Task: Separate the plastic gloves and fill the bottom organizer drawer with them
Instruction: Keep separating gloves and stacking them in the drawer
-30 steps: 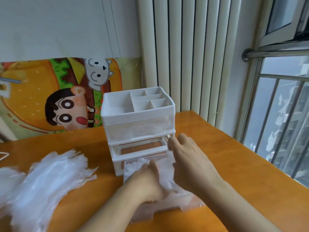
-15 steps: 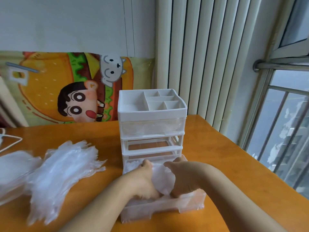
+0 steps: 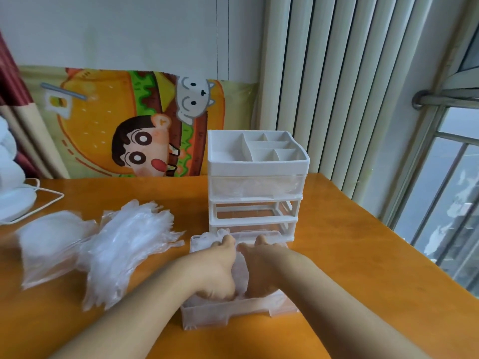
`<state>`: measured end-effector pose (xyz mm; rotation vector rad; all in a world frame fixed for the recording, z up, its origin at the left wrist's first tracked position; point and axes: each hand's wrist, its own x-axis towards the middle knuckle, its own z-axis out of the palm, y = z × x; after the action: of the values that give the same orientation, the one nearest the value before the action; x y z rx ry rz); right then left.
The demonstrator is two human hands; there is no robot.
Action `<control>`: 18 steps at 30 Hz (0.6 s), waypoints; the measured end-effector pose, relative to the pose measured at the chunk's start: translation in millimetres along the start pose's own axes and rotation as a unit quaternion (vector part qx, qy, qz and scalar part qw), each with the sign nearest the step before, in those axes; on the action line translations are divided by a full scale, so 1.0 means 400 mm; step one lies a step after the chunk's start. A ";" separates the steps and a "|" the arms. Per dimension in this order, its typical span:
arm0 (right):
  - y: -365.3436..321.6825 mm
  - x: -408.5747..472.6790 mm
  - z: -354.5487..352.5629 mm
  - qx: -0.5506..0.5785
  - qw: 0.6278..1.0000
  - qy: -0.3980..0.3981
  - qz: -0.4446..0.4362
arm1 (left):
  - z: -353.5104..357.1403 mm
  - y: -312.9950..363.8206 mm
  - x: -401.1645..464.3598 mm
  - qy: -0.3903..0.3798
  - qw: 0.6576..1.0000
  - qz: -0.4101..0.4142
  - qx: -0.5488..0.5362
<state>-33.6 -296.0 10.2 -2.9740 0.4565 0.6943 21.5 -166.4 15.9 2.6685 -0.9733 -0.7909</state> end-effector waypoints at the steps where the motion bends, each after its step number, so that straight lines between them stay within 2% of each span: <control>1: -0.006 -0.006 -0.007 -0.002 1.000 -0.006 -0.002 | -0.005 0.006 -0.008 0.028 1.000 0.007 0.002; 4: -0.030 -0.003 -0.017 -0.008 1.000 -0.021 -0.006 | -0.013 0.022 -0.027 0.158 0.987 0.003 0.041; 6: -0.049 0.006 -0.017 -0.018 0.999 -0.041 -0.005 | -0.006 0.029 -0.026 0.192 0.979 -0.024 0.064; 12: -0.077 0.028 -0.026 -0.071 0.995 -0.067 0.001 | 0.040 0.013 0.049 0.098 0.988 -0.071 0.097; 15: -0.058 0.029 -0.014 -0.056 0.997 -0.054 -0.009 | 0.052 0.024 0.071 0.096 0.987 -0.107 0.074; 18: -0.030 -0.004 -0.008 0.021 0.999 -0.030 -0.018 | 0.061 0.047 0.075 0.116 0.980 -0.152 0.062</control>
<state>-30.2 -284.6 13.4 -2.9061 0.4087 0.7578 17.2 -200.1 -10.3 2.9774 -0.5835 -0.4649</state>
